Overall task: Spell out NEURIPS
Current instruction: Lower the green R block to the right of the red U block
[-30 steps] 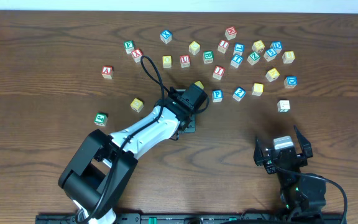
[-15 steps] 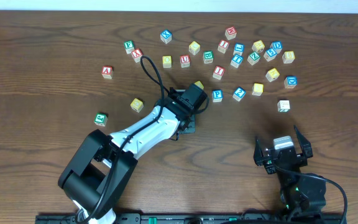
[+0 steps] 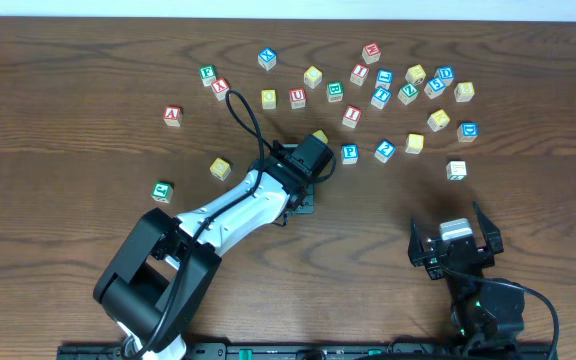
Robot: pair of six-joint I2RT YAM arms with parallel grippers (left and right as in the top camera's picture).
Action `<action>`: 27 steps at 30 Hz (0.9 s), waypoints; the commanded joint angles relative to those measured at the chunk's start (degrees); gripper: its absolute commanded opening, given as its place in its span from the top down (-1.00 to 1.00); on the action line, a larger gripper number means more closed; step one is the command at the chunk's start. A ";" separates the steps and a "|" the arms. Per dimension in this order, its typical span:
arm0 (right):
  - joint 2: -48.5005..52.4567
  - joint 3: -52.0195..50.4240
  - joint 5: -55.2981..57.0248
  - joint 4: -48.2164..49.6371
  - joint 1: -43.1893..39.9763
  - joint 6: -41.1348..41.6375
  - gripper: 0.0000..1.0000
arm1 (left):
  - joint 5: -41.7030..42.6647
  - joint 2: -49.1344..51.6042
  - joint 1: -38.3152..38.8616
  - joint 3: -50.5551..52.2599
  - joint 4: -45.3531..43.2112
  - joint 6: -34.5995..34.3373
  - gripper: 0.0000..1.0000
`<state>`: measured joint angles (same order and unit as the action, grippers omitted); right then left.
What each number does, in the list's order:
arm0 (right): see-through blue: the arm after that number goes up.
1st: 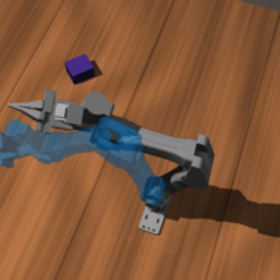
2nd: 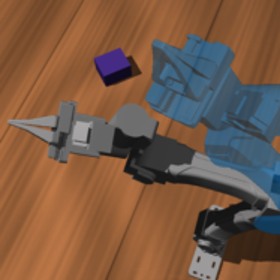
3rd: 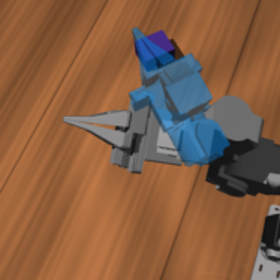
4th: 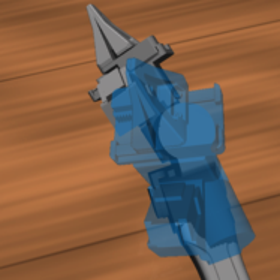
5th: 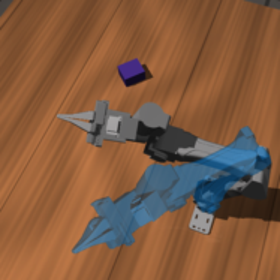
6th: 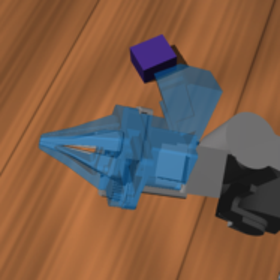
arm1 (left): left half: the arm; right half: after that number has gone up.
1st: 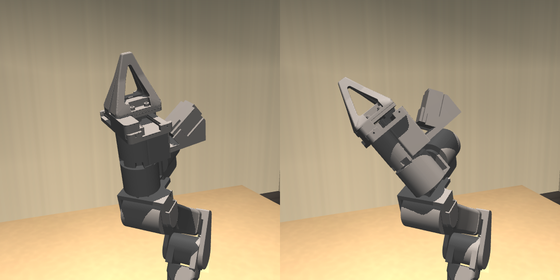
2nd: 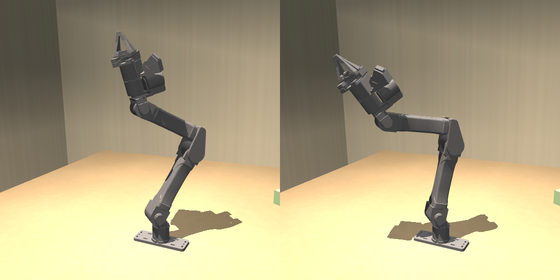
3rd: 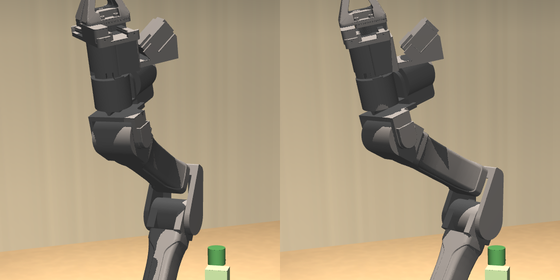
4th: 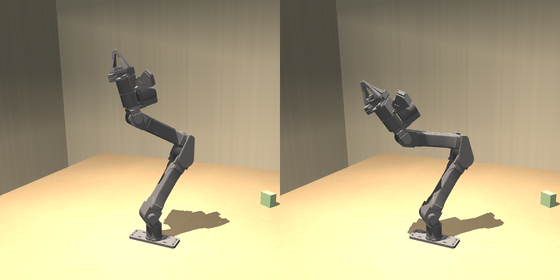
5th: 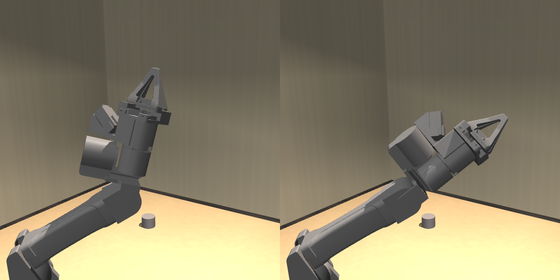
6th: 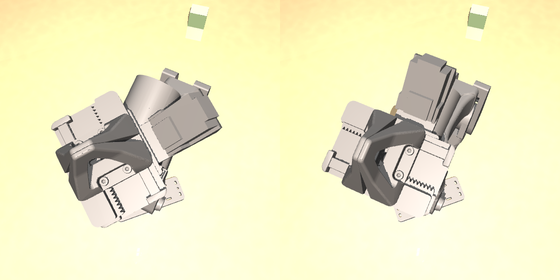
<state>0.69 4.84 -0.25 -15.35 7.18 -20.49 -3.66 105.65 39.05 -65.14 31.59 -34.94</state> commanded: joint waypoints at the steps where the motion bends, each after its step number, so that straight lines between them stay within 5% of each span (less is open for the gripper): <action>1: -0.37 -0.11 -0.11 -0.15 -0.76 0.72 -0.98 | 1.75 0.55 -0.09 1.33 1.97 -0.76 0.85; 27: -0.37 -0.11 -0.11 -0.15 -0.76 0.72 -0.98 | 2.12 0.55 1.53 1.33 1.53 -0.90 0.84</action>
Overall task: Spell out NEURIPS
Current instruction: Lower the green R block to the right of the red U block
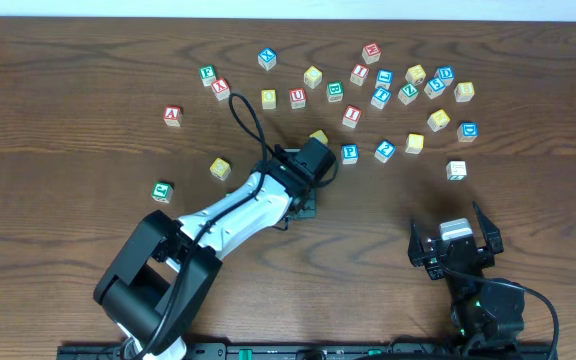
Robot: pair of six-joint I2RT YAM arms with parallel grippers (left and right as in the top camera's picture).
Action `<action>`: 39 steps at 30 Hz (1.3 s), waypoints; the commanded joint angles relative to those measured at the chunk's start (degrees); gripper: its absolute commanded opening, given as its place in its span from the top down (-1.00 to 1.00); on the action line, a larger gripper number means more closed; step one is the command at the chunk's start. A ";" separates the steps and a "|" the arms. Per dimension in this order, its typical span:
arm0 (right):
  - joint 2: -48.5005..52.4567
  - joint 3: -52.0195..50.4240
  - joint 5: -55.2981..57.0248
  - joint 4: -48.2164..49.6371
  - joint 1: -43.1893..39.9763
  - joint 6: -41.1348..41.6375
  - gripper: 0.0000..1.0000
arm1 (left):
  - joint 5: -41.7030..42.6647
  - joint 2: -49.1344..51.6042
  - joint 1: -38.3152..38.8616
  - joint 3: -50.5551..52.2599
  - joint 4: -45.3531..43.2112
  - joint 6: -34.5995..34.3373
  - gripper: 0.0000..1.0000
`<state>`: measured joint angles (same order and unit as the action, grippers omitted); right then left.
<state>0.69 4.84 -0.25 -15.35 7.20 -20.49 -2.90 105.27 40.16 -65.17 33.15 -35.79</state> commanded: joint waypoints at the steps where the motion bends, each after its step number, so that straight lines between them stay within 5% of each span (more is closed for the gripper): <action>1: -0.37 -0.11 -0.11 -0.15 -0.79 0.72 -0.98 | 1.14 0.92 0.42 1.36 -0.07 -0.04 0.84; 12: -0.37 -0.11 -0.11 -0.15 -0.79 0.72 -0.98 | 0.76 0.92 0.42 1.36 -0.04 -0.07 0.83; 29: -0.37 -0.11 -0.11 -0.15 -0.79 0.74 -0.99 | 0.76 0.92 0.42 1.36 -0.68 0.15 0.21; 39: -0.37 -0.11 -0.11 -0.15 -0.79 0.74 -0.99 | 0.76 0.92 0.35 1.36 -1.66 0.17 0.19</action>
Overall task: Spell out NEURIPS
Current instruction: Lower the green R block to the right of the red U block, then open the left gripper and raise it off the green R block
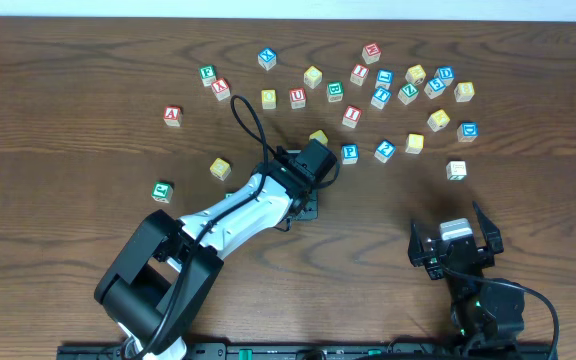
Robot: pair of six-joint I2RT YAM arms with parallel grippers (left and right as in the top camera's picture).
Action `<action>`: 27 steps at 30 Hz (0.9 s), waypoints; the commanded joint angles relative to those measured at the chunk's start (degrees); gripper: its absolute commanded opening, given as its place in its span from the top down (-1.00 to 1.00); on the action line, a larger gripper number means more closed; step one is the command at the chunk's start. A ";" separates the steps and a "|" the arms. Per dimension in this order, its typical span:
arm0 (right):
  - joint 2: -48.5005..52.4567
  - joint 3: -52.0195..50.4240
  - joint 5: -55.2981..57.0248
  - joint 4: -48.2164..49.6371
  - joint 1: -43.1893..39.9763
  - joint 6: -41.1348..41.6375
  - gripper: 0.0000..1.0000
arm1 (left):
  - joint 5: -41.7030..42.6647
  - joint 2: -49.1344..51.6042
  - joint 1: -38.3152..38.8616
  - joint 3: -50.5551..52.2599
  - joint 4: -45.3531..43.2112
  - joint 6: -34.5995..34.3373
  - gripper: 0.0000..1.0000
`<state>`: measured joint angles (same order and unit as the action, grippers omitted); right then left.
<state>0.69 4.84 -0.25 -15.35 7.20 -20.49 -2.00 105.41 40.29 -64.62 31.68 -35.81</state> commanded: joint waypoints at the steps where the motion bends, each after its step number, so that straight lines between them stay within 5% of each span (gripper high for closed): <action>1: -0.37 -0.11 -0.11 -0.15 -0.79 0.72 -0.99 | -0.13 0.79 0.22 0.81 -0.35 0.20 0.20; 27: -0.37 -0.11 -0.11 -0.15 -0.79 0.72 -0.99 | -0.13 0.76 -2.62 0.74 -0.94 2.75 0.20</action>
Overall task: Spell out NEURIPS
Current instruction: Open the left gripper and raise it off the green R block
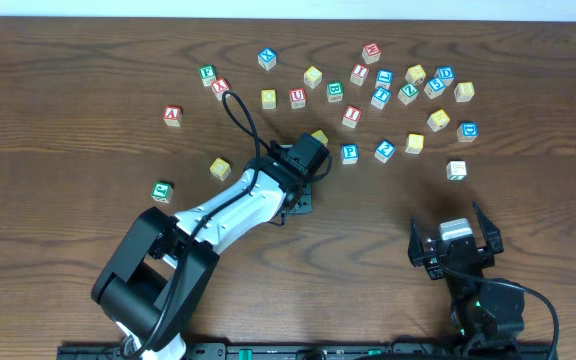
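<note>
Letter blocks lie scattered across the far half of the table. Among them are a red N [221,88], a green E [207,73], a red U [297,97], a green R [335,91], a red I [352,115] and a blue P [349,153]. My left gripper [311,146] reaches to mid-table, right against a yellow block [318,136] that peeks out past the wrist. Its fingers are hidden under the wrist housing. My right gripper [452,226] rests open near the front right, holding nothing.
A red A block [172,115], a yellow block [220,168] and a green block [162,190] lie left of the left arm. A dense cluster of blocks [423,82] sits at the far right, with a white block [456,170] nearer the right gripper.
My left gripper has shifted slightly left and toward the far side. The yellow block at its tip stays about where it was. The right arm is unmoved.
At each earlier moment my left gripper sat mid-table against the same yellow block, shifting only a little. Now it stands a touch further left. The other blocks and the right arm have stayed in place throughout.
</note>
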Robot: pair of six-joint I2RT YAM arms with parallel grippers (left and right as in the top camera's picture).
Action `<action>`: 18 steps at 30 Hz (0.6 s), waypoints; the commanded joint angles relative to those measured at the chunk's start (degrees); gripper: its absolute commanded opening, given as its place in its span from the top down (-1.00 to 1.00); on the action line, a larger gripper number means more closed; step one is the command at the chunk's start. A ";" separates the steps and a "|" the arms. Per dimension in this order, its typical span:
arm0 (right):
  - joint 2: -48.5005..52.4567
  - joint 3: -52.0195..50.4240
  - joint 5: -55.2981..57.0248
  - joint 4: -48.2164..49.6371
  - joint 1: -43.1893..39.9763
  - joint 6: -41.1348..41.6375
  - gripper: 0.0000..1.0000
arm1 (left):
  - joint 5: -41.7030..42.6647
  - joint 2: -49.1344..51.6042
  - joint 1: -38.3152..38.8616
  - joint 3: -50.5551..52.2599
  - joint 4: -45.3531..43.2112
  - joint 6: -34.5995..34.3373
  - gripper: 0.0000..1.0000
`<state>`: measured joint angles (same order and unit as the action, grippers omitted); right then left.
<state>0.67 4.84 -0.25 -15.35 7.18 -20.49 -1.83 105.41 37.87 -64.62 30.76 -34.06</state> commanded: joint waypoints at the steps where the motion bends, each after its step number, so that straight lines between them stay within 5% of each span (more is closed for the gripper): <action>1: -0.35 -0.11 -0.11 -0.15 -0.76 0.74 -0.99 | -0.31 0.76 -0.20 0.74 -0.04 1.01 0.20; 18: -0.35 -0.11 -0.11 -0.15 -0.76 0.72 -0.99 | -1.31 0.24 -0.20 -0.24 -0.02 1.51 0.20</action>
<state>0.69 4.84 -0.25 -15.35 7.18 -20.49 -1.85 105.41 37.87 -64.62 30.76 -33.17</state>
